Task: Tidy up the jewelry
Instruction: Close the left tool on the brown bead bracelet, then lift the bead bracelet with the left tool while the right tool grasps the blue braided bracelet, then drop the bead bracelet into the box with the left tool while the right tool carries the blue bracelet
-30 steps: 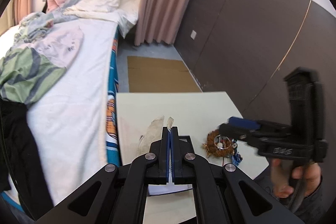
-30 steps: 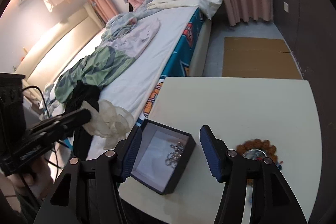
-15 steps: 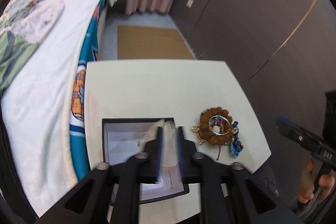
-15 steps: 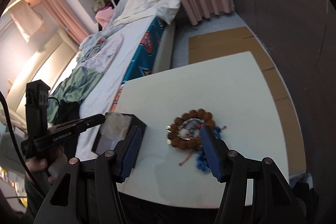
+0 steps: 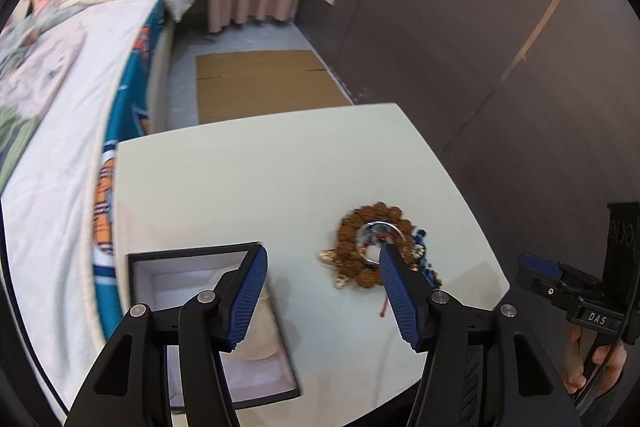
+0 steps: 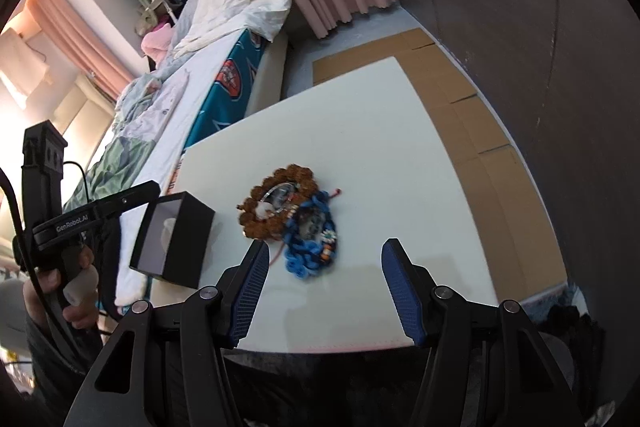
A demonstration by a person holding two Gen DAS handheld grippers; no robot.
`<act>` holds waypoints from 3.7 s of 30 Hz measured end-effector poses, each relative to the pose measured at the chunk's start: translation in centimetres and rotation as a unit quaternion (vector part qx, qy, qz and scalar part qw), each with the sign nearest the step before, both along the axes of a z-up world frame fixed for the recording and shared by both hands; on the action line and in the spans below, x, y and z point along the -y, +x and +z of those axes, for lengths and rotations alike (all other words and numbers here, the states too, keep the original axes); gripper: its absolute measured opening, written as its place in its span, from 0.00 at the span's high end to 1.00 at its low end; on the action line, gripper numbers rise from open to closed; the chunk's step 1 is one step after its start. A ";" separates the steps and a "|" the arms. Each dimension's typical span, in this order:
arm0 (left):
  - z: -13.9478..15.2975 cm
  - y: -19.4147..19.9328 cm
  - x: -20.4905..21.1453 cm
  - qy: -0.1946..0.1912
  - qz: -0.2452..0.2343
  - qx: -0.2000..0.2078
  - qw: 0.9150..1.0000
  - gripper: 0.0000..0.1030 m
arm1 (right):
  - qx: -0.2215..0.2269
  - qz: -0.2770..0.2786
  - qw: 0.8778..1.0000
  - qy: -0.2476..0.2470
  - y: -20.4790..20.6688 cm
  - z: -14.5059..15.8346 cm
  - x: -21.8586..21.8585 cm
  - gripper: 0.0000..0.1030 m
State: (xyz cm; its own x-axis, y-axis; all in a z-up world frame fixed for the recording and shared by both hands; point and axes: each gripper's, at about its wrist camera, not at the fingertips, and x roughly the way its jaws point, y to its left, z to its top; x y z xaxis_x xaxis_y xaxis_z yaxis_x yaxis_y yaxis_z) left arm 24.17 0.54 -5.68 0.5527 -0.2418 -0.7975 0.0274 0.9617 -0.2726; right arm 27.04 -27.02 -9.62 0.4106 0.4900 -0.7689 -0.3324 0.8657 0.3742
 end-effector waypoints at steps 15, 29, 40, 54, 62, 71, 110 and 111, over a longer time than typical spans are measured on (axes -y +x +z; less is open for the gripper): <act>-5.5 5.5 4.6 0.042 -0.050 -0.081 0.995 0.80 | -0.014 -0.048 0.999 0.003 -0.9 -1.3 4.8 0.43; -8.7 9.0 5.2 0.047 -0.043 -0.124 0.990 0.81 | -0.035 -0.047 0.998 0.004 -0.7 -2.2 5.1 0.42; -3.0 6.2 4.4 0.016 -0.053 -0.064 0.996 0.82 | -0.066 0.022 0.998 -0.005 0.1 -4.8 -0.5 0.43; 3.1 3.0 2.2 -0.007 -0.044 -0.005 0.999 0.82 | -0.074 0.063 0.994 -0.048 2.5 -6.9 -6.8 0.43; 5.3 1.1 0.8 -0.013 -0.036 0.020 0.999 0.82 | -0.039 0.078 0.989 -0.118 1.9 -7.4 -8.4 0.64; 6.4 -1.1 -1.8 -0.021 -0.009 0.043 0.999 0.82 | -0.030 0.070 0.995 -0.056 1.7 -4.4 -6.3 0.91; 1.1 -5.6 -10.9 -0.091 0.093 -0.011 0.991 0.42 | 0.050 0.150 0.987 -0.003 -0.9 4.6 -15.3 0.93; 1.1 -5.8 -11.2 -0.091 0.099 -0.011 0.991 0.42 | 0.051 0.155 0.987 -0.002 -1.0 4.6 -15.8 0.93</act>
